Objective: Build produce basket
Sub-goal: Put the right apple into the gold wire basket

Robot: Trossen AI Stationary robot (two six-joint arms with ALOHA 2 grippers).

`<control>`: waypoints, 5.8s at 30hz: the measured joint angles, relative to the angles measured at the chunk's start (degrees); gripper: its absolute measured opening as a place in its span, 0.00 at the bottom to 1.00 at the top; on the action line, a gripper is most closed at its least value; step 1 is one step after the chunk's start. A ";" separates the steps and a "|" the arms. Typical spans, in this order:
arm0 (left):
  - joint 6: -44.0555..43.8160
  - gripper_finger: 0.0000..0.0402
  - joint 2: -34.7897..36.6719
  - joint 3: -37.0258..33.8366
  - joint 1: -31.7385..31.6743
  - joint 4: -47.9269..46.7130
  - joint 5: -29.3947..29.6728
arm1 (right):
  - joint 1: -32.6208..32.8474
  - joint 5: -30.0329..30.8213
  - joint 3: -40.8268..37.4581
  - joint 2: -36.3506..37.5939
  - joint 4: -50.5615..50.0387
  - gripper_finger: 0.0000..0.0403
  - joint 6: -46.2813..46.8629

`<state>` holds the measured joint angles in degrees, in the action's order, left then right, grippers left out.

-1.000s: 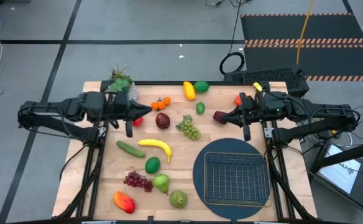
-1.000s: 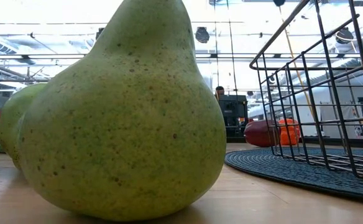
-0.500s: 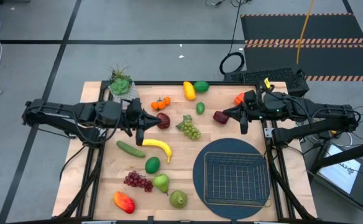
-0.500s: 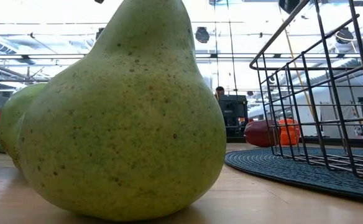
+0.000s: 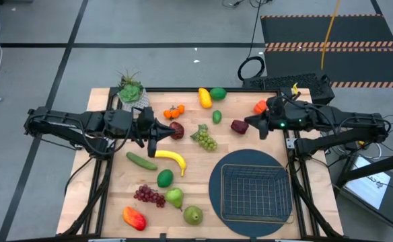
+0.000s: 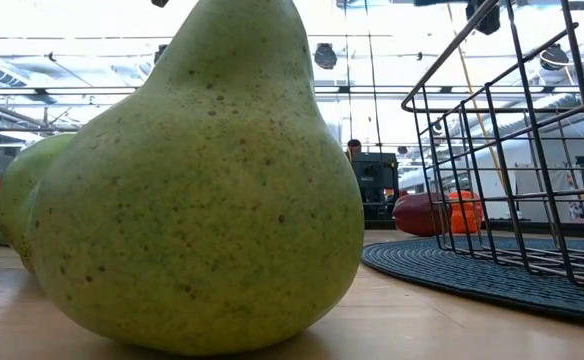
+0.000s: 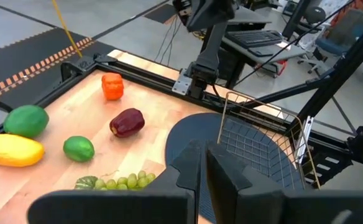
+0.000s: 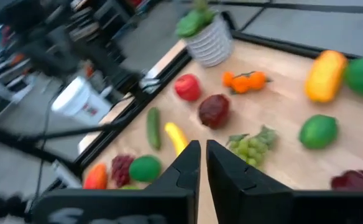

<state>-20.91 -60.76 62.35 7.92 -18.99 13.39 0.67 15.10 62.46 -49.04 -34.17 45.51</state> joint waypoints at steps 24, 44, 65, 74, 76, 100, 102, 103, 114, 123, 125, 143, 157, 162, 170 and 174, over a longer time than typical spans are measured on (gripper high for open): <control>1.39 0.06 0.01 0.00 0.05 0.64 0.01 | -14.79 -4.46 0.00 -10.28 0.09 0.52 -10.33; 1.39 0.06 0.01 0.00 -0.46 0.60 0.07 | -18.01 -13.79 0.00 -21.56 -1.58 0.78 -42.40; 1.34 0.06 0.01 0.00 -0.44 -0.65 0.05 | -23.86 -16.81 -0.03 -31.79 -10.01 0.79 -51.92; 4.11 0.06 0.01 0.00 -0.46 -0.58 0.17 | -26.76 -16.55 -0.02 -37.43 -10.82 0.86 -52.47; 4.11 0.06 0.01 0.00 -0.46 -0.56 0.17 | -27.02 -16.64 -0.02 -38.43 -10.46 0.86 -52.94; 4.24 0.06 0.03 0.00 -1.40 -0.41 0.28 | -28.83 -16.84 0.12 -48.97 -9.41 0.72 -50.98; 4.24 0.06 0.03 0.00 -1.57 -0.41 0.27 | -28.83 -16.86 0.02 -48.31 -9.63 0.71 -49.59; 4.24 0.06 0.02 0.00 -1.57 -0.40 0.28 | -28.83 -16.88 0.00 -47.69 -9.88 0.71 -48.81; 4.24 0.06 0.03 0.00 -1.57 -0.43 0.27 | -28.72 -24.85 -0.02 -32.88 -11.72 0.72 -31.61; 4.24 0.06 0.03 0.00 -1.57 -0.45 0.26 | -26.72 -34.78 -0.02 -20.97 -3.87 0.73 -10.11; 4.22 0.06 0.03 0.00 -1.57 -0.45 0.26 | -25.77 -34.82 -0.02 -19.18 -1.23 0.73 -7.08; 2.32 0.06 0.03 0.00 0.15 -0.56 -1.53 | -15.33 -33.82 -0.02 -14.35 32.49 0.73 6.41; 1.11 0.06 0.03 0.00 0.15 -0.45 -1.51 | -14.80 -28.14 -0.02 -14.33 42.37 0.73 -2.01; 1.05 0.06 0.03 0.00 0.15 -0.45 -1.51 | -14.82 -26.84 -0.02 -14.35 42.08 0.73 -13.95; 0.90 0.06 0.03 0.00 0.15 -0.45 -1.45 | -14.82 -23.47 -0.02 -14.35 42.08 0.73 -30.56; 0.90 0.06 0.03 0.00 0.15 -0.45 -0.75 | -14.84 -22.45 -0.02 -14.35 42.26 0.73 -37.65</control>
<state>-20.00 -60.73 62.35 8.08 -19.44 12.64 -14.17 -7.35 62.43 -63.40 8.08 7.86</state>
